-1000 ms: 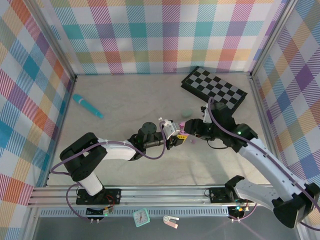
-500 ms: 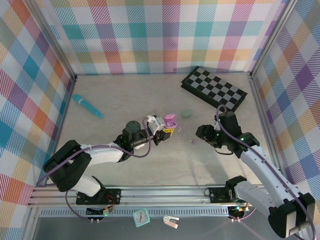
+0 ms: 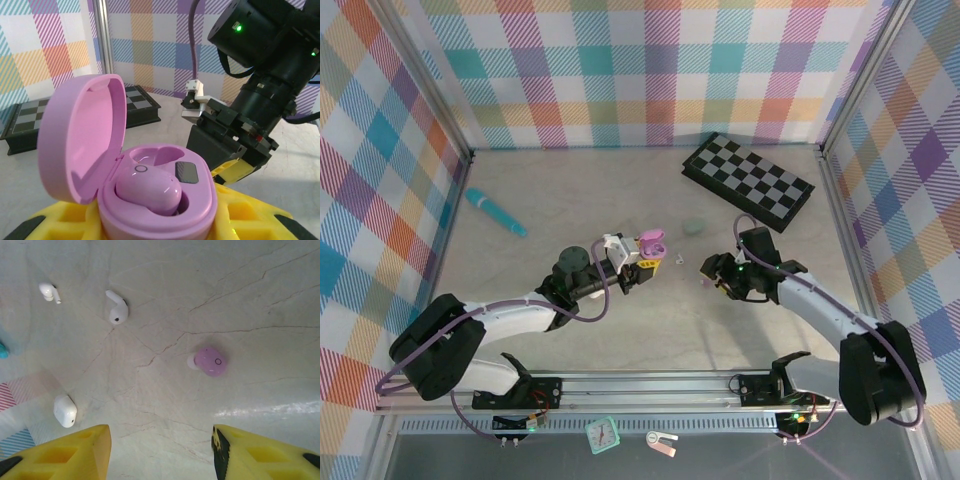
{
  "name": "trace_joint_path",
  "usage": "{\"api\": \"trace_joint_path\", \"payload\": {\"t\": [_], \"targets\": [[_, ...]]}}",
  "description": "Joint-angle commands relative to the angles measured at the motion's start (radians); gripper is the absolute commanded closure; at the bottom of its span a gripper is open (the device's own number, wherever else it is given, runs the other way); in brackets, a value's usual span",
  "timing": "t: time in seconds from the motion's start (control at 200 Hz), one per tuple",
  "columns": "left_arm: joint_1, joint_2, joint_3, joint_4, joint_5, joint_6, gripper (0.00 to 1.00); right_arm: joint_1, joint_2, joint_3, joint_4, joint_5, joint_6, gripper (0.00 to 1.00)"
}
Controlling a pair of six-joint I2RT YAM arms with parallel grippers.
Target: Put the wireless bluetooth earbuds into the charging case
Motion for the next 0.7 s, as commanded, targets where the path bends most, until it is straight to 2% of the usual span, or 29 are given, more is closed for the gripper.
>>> {"api": "trace_joint_path", "payload": {"t": [0.0, 0.215, 0.515, 0.7], "targets": [[0.009, -0.014, 0.000, 0.037, 0.026, -0.013, 0.65, -0.006, 0.044, -0.015, 0.085, -0.046, 0.019, 0.43], [0.009, 0.001, 0.017, 0.025, 0.039, -0.010, 0.65, -0.003, 0.139, -0.012, 0.163, -0.087, 0.034, 0.42], [0.009, -0.008, 0.030, -0.008, 0.038, 0.005, 0.65, -0.002, 0.221, 0.001, 0.157, -0.063, 0.022, 0.40], [0.009, -0.016, 0.030, -0.024, 0.036, 0.011, 0.65, -0.002, 0.218, 0.026, 0.129, -0.019, -0.006, 0.40]]}}
